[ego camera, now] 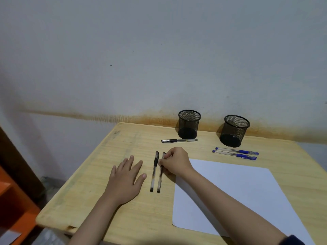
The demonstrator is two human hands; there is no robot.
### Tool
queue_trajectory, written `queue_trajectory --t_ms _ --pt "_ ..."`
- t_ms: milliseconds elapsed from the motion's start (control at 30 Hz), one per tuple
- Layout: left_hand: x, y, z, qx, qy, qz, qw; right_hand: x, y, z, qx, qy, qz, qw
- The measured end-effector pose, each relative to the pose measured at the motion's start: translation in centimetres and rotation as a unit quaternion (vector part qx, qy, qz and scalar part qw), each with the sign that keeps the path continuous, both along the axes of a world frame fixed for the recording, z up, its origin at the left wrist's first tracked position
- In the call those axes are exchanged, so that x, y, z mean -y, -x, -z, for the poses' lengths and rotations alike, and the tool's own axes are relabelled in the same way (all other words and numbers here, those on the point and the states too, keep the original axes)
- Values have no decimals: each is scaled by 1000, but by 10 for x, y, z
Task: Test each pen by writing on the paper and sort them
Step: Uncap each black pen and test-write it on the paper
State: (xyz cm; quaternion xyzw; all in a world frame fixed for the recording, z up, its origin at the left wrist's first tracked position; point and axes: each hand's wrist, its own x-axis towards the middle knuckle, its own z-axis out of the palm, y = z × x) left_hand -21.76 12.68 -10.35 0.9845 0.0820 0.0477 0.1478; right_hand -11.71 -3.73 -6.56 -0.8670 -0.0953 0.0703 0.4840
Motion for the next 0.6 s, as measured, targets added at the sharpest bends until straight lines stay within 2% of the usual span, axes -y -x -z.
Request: queue_trajectory --t_ms 167,267,433,600 --pt "0 0 2 0 4 -4 1000 11 -38 -8 91 29 43 995" --pt "0 -1 2 2 10 -3 1000 14 -65 -6 132 107 50 984" --pt "0 0 2 4 9 -4 1000 12 -89 0 186 239 0 953" --pt "0 0 1 2 15 -4 1000 12 -92 8 227 276 -37 933"
